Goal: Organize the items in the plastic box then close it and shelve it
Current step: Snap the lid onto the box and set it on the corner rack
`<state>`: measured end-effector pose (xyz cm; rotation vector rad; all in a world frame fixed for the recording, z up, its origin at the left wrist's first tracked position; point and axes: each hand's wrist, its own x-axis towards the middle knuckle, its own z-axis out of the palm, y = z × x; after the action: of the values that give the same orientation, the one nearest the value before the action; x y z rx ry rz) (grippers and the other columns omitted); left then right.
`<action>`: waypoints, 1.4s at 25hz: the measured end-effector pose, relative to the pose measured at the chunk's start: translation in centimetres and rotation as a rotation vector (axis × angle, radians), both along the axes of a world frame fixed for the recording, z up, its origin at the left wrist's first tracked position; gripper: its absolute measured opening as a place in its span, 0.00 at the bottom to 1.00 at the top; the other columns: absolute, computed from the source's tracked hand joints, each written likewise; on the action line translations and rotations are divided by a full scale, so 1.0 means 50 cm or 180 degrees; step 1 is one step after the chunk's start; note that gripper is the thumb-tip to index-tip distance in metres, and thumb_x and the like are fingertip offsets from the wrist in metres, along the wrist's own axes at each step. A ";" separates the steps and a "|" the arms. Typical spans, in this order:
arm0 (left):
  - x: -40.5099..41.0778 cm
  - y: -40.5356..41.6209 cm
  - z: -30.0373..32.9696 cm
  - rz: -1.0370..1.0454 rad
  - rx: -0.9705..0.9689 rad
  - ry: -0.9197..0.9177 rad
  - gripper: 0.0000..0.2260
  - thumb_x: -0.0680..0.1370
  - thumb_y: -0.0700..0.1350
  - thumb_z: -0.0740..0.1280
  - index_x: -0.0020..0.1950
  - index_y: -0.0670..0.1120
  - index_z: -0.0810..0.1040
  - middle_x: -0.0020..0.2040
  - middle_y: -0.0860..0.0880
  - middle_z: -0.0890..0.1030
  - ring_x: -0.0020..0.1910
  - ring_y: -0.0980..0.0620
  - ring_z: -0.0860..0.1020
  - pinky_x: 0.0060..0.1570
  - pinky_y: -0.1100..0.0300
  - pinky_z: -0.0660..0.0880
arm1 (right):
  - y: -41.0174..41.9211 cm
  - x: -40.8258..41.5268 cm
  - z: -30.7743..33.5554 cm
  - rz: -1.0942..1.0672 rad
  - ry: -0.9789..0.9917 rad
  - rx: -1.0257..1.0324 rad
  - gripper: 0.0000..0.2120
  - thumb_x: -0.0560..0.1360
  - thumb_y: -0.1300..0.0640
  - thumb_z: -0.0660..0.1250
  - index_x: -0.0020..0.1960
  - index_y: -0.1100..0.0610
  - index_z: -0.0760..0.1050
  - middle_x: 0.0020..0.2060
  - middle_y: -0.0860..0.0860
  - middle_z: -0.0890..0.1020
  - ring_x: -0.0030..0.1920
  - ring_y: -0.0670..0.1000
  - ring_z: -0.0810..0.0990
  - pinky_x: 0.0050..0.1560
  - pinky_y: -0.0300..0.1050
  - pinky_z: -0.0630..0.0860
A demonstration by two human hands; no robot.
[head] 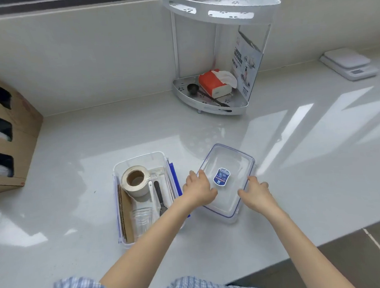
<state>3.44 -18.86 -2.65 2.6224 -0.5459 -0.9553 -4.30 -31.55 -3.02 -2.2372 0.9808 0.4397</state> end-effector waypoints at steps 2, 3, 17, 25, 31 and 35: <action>-0.005 -0.006 -0.010 0.0042 0.0085 -0.0013 0.30 0.76 0.47 0.57 0.72 0.37 0.46 0.73 0.36 0.52 0.72 0.37 0.53 0.69 0.46 0.57 | 0.003 0.003 -0.002 -0.0121 -0.0140 0.0211 0.26 0.75 0.56 0.58 0.70 0.62 0.56 0.63 0.65 0.66 0.62 0.64 0.70 0.59 0.50 0.69; -0.006 -0.008 -0.013 0.0080 0.0074 -0.0060 0.30 0.76 0.47 0.57 0.71 0.37 0.48 0.72 0.37 0.55 0.70 0.37 0.55 0.67 0.46 0.58 | 0.004 0.004 -0.002 -0.0190 -0.0194 0.0282 0.26 0.75 0.56 0.58 0.70 0.61 0.55 0.64 0.65 0.65 0.62 0.64 0.70 0.59 0.50 0.69; -0.015 -0.018 0.051 0.0897 -0.0808 -0.0994 0.20 0.75 0.44 0.57 0.64 0.37 0.64 0.67 0.39 0.64 0.65 0.40 0.60 0.61 0.47 0.62 | 0.022 0.007 0.006 -0.1008 -0.1076 0.0837 0.15 0.74 0.61 0.58 0.59 0.62 0.67 0.61 0.59 0.63 0.61 0.61 0.69 0.56 0.47 0.68; -0.022 0.108 0.097 0.1933 -0.1528 -0.1370 0.22 0.75 0.41 0.58 0.69 0.41 0.61 0.65 0.40 0.64 0.65 0.43 0.59 0.64 0.56 0.56 | 0.102 0.038 0.062 -0.0281 -0.1677 0.0882 0.17 0.73 0.64 0.57 0.60 0.54 0.69 0.53 0.50 0.62 0.59 0.62 0.71 0.65 0.53 0.68; -0.053 0.244 0.079 0.2493 -0.1662 -0.1371 0.18 0.75 0.36 0.58 0.65 0.41 0.68 0.61 0.39 0.67 0.63 0.42 0.63 0.61 0.61 0.58 | 0.200 0.060 0.065 0.0321 -0.1631 0.0972 0.23 0.76 0.62 0.56 0.70 0.55 0.61 0.63 0.54 0.65 0.63 0.58 0.69 0.67 0.54 0.67; -0.089 0.306 0.052 0.2654 -0.1572 -0.1306 0.20 0.77 0.37 0.57 0.69 0.42 0.64 0.62 0.39 0.66 0.64 0.43 0.63 0.62 0.59 0.59 | 0.250 0.053 0.053 0.0632 -0.1715 0.1026 0.23 0.76 0.63 0.56 0.70 0.55 0.61 0.64 0.53 0.66 0.63 0.58 0.69 0.65 0.50 0.67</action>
<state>-1.02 -3.55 -0.04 2.2227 0.2272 -0.0122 -1.67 -19.07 -0.38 -2.0023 0.3791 0.0568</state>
